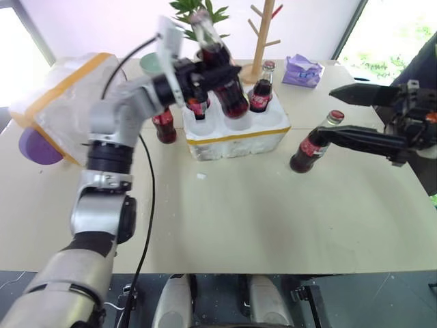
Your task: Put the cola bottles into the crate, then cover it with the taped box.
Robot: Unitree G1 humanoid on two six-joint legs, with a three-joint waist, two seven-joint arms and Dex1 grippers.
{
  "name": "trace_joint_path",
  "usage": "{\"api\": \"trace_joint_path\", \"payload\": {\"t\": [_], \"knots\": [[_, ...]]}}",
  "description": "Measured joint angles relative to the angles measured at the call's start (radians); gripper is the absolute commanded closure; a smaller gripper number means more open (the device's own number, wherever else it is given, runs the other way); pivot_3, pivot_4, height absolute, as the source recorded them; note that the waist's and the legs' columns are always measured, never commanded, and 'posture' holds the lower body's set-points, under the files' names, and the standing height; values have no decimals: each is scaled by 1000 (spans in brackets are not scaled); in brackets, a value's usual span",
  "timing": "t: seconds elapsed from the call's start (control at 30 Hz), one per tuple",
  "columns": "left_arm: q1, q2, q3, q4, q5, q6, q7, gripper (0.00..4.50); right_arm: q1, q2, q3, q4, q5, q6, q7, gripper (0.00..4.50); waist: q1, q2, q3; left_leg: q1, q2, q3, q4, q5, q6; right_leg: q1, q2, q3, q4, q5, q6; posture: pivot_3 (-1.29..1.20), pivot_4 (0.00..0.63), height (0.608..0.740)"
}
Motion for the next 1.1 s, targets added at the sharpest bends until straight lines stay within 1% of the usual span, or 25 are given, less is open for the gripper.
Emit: {"api": "trace_joint_path", "payload": {"t": [0.07,0.13,0.33,0.4,0.47,0.6,0.7,0.77,0.8,0.83,0.9,1.0,1.07,1.1], "knots": [[-15,-24,-24,83,69,-78,3,1868,14,2,-7,-8,1,0,-19,0,-1,0,0,-3,0,0,0,0,0,-4,0,1,1,0,0,0,150,740],[-23,-49,-27,161,109,-136,8,1868,35,6,-18,-15,2,1,-34,0,2,0,0,-4,0,0,0,0,0,-4,0,0,1,0,0,0,150,740],[-43,-122,-61,320,229,-265,13,1868,116,29,-43,-40,-8,-2,-64,0,5,0,0,-5,0,0,2,0,0,-4,-1,0,1,0,0,0,150,740],[-44,-136,-65,345,252,-285,22,836,133,32,-42,-41,-22,-11,-68,0,4,0,0,-5,0,0,2,0,0,-4,-1,0,1,0,0,0,150,740],[-45,-146,-64,367,263,-285,22,67,134,32,-35,-40,-48,-21,-73,0,3,0,0,-5,0,0,2,0,0,-4,-1,0,1,0,0,0,150,740],[-35,-151,-63,337,268,-272,6,67,130,37,2,-35,-88,-44,-79,0,0,0,0,-4,0,0,2,0,0,-4,0,1,2,0,0,0,150,740],[18,-94,-27,183,219,-195,-48,67,124,45,29,-35,-111,-58,-78,0,-5,0,0,-4,0,0,1,0,0,-5,0,1,4,0,0,0,150,740],[81,-26,27,22,136,-96,-97,67,123,53,39,-35,-120,-61,-79,0,-10,0,0,-4,0,0,1,0,0,-6,0,1,8,0,1,0,150,740],[114,15,55,-64,82,-36,-124,67,122,60,41,-34,-121,-62,-79,0,-12,0,0,-4,1,-1,1,0,0,-7,0,1,10,0,1,0,150,740],[162,75,94,-168,15,38,-157,67,123,69,43,-35,-121,-64,-79,0,-18,0,0,-4,1,-1,1,0,0,-7,0,1,12,0,1,0,150,740],[237,184,164,-311,-72,141,-190,67,127,75,43,-33,-122,-64,-81,0,-24,1,0,-3,1,-2,1,0,0,-8,0,0,13,0,1,0,150,740],[331,301,226,-408,-102,189,-175,67,126,78,45,-34,-128,-65,-83,0,-21,1,0,-1,0,-2,2,0,0,-5,0,0,13,-1,1,0,150,740],[407,370,252,-406,-63,168,-127,67,126,80,45,-33,-132,-66,-84,0,-20,1,0,1,0,-2,2,0,0,-2,-1,0,12,-2,-2,0,150,740],[432,384,259,-393,-37,151,-100,67,126,80,45,-33,-133,-66,-84,0,-18,1,0,2,0,-2,3,0,-1,-1,-1,0,11,-2,-3,0,150,740]]}}
